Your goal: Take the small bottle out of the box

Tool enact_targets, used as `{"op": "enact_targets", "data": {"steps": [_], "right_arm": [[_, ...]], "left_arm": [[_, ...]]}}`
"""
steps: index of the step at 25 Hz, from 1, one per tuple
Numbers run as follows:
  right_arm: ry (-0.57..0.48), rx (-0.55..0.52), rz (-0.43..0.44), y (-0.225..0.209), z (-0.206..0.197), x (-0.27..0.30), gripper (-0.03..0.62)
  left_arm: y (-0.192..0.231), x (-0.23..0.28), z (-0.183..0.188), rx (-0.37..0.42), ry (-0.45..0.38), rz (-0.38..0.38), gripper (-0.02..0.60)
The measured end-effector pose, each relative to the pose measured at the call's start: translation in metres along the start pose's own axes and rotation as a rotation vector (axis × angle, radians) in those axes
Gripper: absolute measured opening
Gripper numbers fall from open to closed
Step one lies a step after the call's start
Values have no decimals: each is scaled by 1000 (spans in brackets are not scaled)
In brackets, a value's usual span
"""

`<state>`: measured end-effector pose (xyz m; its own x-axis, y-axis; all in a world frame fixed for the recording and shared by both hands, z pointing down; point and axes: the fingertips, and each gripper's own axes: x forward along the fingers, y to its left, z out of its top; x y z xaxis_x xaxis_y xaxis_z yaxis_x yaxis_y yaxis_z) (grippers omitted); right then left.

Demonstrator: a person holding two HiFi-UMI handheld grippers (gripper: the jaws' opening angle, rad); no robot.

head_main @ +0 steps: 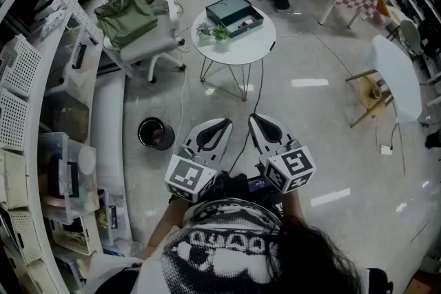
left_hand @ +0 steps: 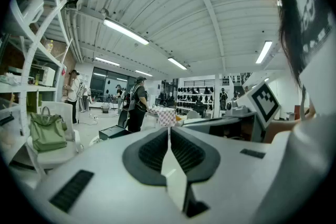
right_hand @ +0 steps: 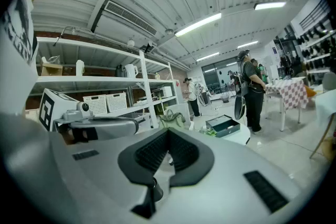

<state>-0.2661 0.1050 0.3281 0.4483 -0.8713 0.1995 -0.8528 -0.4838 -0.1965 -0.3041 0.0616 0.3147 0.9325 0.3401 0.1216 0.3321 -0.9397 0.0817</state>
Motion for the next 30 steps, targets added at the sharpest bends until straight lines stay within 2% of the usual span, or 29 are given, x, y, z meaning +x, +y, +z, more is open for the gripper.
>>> {"op": "enact_targets", "data": {"steps": [6, 22, 30], "right_arm": [[10, -22, 4, -4, -5, -4, -2], [42, 7, 80, -10, -24, -19, -2], [62, 21, 84, -22, -36, -28, -2]], "left_arm": [[-1, 4, -4, -11, 5, 17, 23], [-24, 9, -18, -12, 32, 80, 23], [-38, 20, -21, -20, 57, 62, 23]]}}
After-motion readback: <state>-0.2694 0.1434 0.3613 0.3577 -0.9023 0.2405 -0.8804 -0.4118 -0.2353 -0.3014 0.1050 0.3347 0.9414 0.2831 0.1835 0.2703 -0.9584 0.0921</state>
